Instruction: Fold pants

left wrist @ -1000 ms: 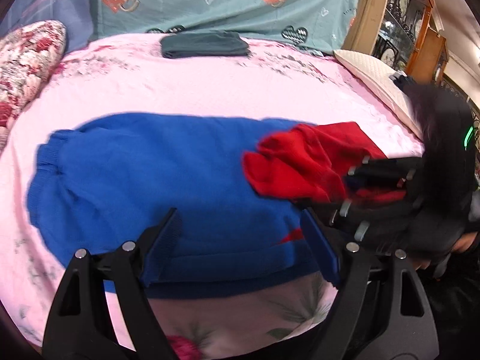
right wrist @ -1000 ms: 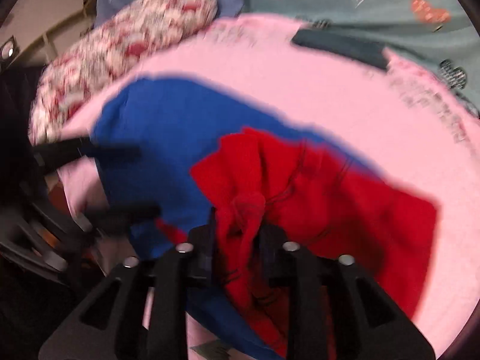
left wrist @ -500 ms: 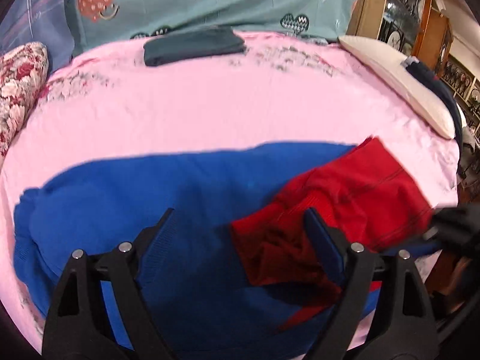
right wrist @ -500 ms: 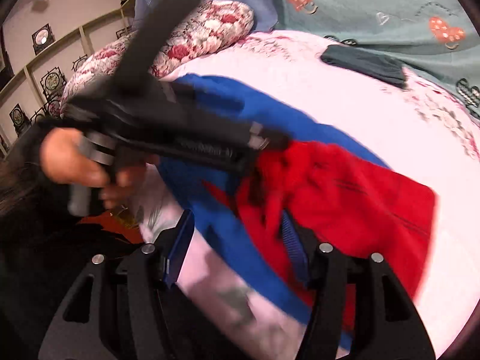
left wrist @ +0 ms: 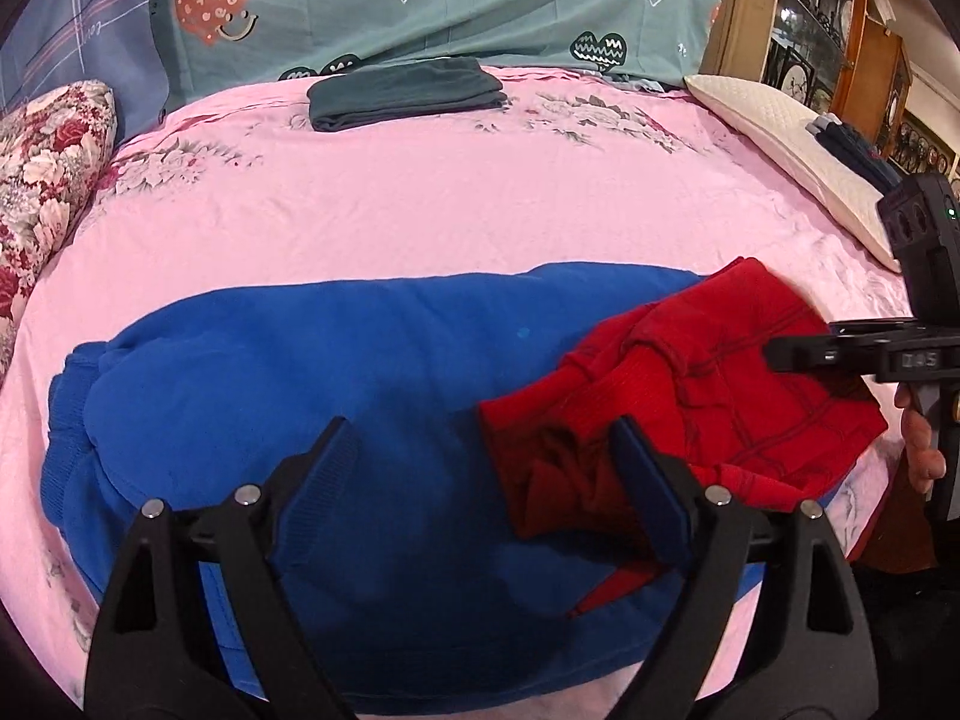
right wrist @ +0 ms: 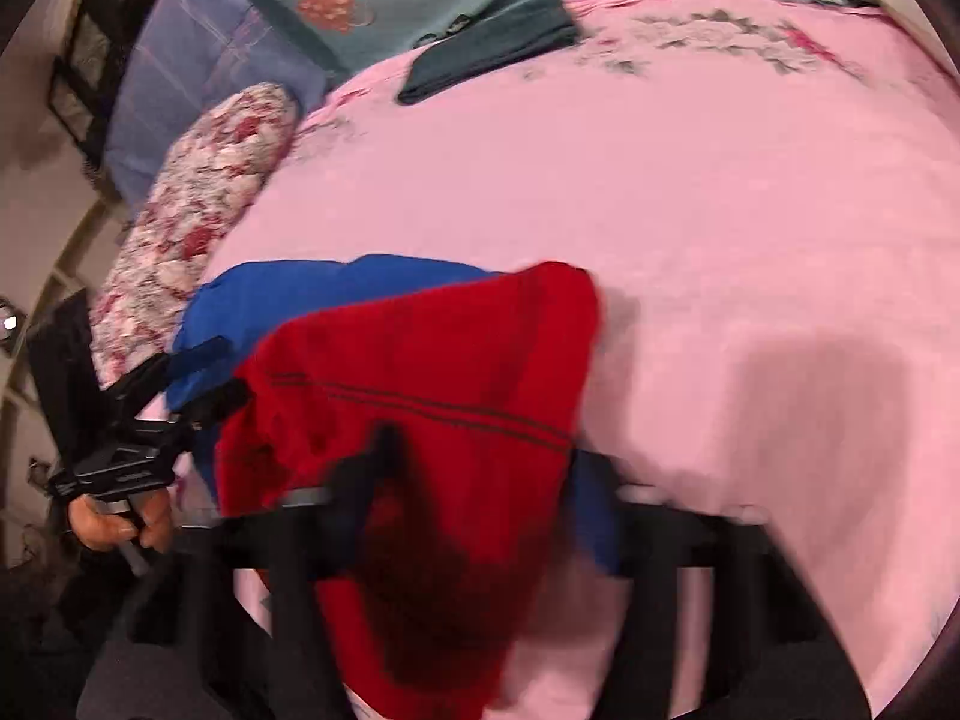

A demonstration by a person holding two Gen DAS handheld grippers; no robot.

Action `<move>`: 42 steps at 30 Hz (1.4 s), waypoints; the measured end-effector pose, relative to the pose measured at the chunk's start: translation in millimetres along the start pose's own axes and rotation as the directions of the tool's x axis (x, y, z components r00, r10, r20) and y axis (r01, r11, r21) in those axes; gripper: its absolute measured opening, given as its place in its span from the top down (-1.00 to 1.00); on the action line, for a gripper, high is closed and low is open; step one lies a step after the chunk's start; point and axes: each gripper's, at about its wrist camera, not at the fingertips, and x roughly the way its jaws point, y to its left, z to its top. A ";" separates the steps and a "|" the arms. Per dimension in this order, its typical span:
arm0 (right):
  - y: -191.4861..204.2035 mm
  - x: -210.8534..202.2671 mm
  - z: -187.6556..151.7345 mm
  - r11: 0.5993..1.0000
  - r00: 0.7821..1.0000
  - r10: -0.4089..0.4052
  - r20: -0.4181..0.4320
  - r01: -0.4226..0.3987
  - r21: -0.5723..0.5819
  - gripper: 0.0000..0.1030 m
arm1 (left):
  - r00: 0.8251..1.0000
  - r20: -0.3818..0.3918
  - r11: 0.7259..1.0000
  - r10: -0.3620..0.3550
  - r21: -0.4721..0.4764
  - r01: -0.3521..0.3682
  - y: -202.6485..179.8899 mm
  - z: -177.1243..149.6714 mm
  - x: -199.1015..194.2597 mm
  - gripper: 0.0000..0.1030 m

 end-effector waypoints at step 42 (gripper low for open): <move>75.3 43.2 54.3 0.863 0.956 -0.270 0.114 0.293 -0.411 0.59 | 0.996 0.051 0.966 0.071 -0.252 -0.056 75.7 -33.2 -67.2 -0.73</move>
